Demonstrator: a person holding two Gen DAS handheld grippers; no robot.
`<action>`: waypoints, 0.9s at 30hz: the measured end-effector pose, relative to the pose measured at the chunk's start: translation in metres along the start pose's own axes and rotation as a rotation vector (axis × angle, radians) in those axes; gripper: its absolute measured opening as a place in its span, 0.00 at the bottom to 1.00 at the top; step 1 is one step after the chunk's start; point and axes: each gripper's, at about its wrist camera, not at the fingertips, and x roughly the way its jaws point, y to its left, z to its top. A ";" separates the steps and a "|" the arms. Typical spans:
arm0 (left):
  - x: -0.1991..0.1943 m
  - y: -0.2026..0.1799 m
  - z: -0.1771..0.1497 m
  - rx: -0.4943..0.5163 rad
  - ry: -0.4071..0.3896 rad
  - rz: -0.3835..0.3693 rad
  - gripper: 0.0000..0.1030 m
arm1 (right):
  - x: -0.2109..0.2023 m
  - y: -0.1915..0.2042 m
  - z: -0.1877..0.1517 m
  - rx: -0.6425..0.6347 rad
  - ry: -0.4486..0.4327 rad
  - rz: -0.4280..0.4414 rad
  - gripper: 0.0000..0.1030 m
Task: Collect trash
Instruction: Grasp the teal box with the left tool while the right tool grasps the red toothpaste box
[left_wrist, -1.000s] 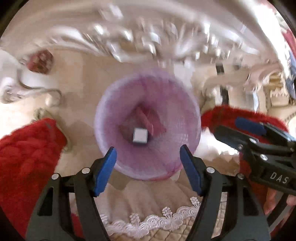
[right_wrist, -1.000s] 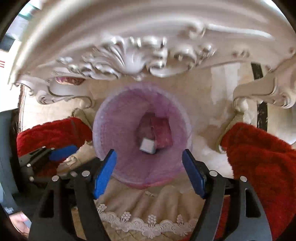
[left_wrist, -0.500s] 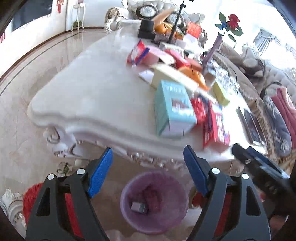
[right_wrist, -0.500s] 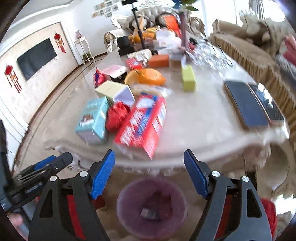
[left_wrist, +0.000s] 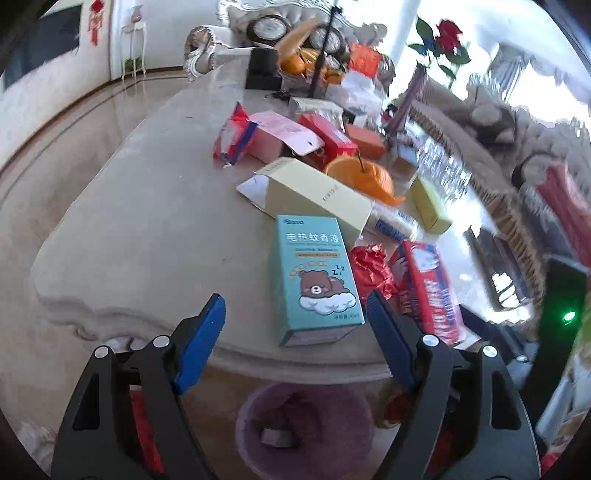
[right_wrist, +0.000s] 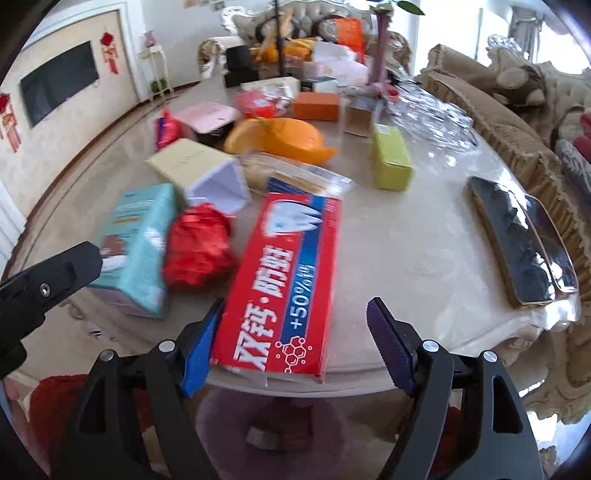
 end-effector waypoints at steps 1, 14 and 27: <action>0.006 -0.004 0.000 0.013 0.008 0.018 0.74 | 0.001 -0.007 0.000 0.016 0.002 0.004 0.71; 0.046 0.012 0.004 0.008 0.051 0.093 0.74 | 0.004 -0.025 0.006 -0.018 -0.030 0.032 0.71; 0.044 0.025 0.007 0.079 0.024 0.140 0.46 | 0.006 -0.024 0.011 -0.048 -0.001 0.057 0.45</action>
